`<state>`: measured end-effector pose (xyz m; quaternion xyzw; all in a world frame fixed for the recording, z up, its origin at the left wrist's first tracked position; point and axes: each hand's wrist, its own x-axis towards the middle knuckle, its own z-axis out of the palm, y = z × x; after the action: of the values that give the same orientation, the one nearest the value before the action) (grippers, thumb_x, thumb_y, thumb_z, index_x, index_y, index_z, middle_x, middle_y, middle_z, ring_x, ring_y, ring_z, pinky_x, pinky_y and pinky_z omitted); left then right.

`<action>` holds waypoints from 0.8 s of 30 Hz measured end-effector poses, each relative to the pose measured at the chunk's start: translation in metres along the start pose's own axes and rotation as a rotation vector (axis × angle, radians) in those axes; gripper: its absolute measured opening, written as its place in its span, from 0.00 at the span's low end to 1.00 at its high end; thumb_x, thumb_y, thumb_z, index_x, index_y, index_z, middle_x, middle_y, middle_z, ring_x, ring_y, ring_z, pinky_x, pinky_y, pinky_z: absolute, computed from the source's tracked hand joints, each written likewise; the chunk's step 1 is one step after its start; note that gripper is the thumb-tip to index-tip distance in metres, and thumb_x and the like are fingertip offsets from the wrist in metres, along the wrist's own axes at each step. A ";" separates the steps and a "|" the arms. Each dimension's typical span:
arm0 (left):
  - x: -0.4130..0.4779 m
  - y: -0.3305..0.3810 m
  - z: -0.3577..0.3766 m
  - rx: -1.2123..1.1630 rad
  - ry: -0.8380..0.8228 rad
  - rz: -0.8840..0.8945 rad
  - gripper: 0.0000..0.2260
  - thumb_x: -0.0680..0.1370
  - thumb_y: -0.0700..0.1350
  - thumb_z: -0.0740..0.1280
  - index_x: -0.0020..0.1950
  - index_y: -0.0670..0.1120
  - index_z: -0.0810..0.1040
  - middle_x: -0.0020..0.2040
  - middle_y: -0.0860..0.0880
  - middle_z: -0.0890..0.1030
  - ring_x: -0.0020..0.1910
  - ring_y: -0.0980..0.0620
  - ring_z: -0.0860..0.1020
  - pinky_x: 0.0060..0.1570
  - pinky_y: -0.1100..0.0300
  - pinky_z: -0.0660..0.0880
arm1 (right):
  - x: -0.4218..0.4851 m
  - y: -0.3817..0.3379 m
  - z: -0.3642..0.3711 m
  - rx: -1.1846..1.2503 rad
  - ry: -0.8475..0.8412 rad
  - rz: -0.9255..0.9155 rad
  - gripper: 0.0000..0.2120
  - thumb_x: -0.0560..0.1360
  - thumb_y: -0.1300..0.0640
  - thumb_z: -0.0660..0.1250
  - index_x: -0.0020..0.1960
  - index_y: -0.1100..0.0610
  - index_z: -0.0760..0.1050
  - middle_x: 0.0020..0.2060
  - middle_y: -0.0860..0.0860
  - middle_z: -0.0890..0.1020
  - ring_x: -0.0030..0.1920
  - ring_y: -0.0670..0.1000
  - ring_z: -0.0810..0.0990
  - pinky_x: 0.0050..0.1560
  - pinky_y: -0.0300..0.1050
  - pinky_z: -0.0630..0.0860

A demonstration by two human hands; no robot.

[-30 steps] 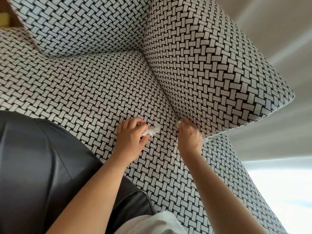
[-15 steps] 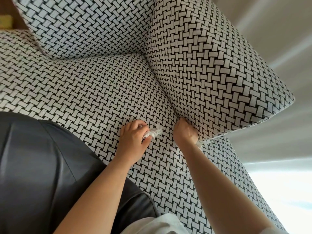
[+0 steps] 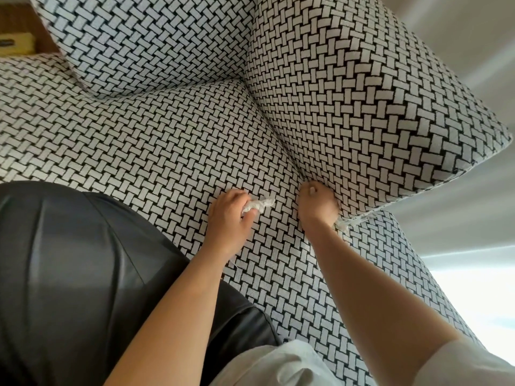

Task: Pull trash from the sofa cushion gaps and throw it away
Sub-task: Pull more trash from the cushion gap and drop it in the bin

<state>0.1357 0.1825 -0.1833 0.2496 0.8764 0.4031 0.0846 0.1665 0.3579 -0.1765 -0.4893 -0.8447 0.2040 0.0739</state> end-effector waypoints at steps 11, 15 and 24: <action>-0.003 0.011 -0.022 -0.143 -0.087 -0.193 0.11 0.80 0.44 0.58 0.58 0.42 0.74 0.44 0.49 0.74 0.34 0.60 0.67 0.30 0.69 0.63 | -0.017 -0.002 -0.005 0.203 0.109 -0.206 0.10 0.78 0.55 0.60 0.42 0.58 0.75 0.31 0.51 0.77 0.29 0.49 0.73 0.26 0.36 0.66; -0.003 0.013 -0.043 -0.205 -0.159 -0.317 0.12 0.81 0.44 0.55 0.62 0.43 0.71 0.39 0.48 0.73 0.29 0.57 0.66 0.24 0.69 0.62 | -0.038 -0.029 0.000 0.303 -0.024 -0.367 0.10 0.78 0.58 0.60 0.42 0.61 0.75 0.27 0.47 0.73 0.24 0.44 0.68 0.24 0.36 0.68; 0.004 0.018 -0.163 -0.231 0.017 -0.340 0.12 0.80 0.44 0.58 0.62 0.44 0.72 0.49 0.46 0.78 0.41 0.53 0.79 0.30 0.67 0.74 | -0.087 -0.149 -0.028 0.588 -0.404 -0.564 0.06 0.78 0.59 0.61 0.46 0.60 0.75 0.27 0.45 0.71 0.24 0.39 0.63 0.22 0.28 0.63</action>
<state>0.0817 0.0856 -0.0620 0.0833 0.8544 0.4831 0.1723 0.1015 0.2257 -0.0826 -0.1489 -0.8485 0.4986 0.0964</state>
